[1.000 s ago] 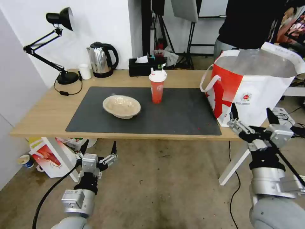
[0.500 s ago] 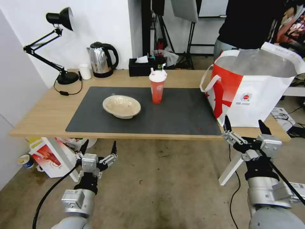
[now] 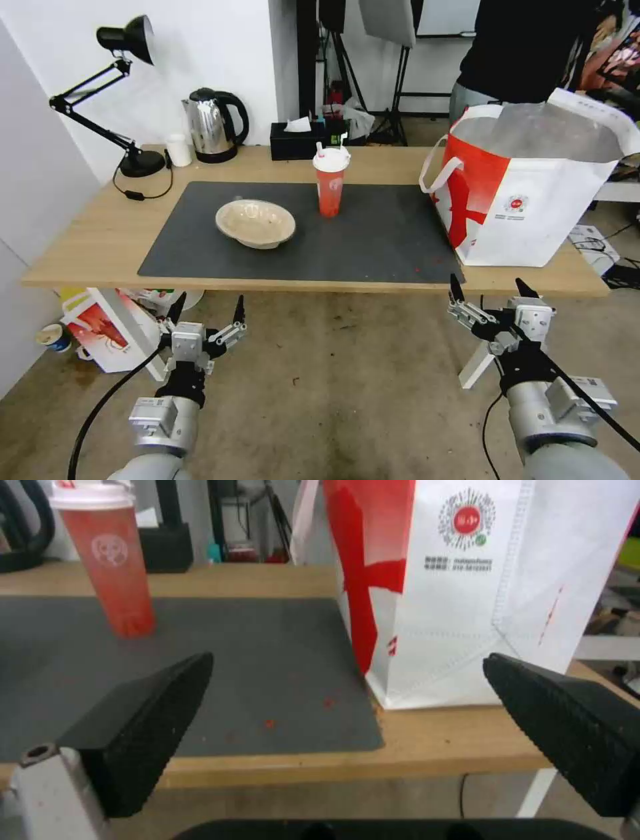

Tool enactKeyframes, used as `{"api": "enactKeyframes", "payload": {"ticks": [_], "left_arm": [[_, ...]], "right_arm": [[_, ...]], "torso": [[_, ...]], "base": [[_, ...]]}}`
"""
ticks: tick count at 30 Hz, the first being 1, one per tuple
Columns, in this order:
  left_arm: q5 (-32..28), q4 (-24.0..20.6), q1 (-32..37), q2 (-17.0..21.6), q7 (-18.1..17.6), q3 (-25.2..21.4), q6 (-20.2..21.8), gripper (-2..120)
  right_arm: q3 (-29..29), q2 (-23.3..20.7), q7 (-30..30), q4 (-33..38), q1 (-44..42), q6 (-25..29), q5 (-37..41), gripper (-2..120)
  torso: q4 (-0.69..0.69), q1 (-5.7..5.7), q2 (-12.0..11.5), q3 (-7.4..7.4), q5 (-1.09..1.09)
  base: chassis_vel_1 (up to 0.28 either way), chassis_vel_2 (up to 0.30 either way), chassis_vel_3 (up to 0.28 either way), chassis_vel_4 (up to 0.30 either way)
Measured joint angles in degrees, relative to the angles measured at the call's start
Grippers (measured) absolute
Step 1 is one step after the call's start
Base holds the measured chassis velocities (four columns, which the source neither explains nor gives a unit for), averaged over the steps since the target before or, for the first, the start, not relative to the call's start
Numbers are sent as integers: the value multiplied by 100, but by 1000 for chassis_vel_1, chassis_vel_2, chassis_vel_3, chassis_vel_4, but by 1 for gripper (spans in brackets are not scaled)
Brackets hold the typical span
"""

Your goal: Pick up the trash from the table and place it into the takeout bag.

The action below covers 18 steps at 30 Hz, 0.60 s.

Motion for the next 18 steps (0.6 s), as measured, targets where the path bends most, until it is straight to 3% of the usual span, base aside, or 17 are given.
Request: {"api": "enactKeyframes", "payload": {"ticks": [18], "left_arm": [[0, 0, 0, 0, 0, 0, 0, 100]], "right_arm": [[-259, -12, 215, 2, -28, -248, 328, 100]], "torso": [[0, 0, 0, 0, 0]], "base": [[0, 0, 0, 0]]}}
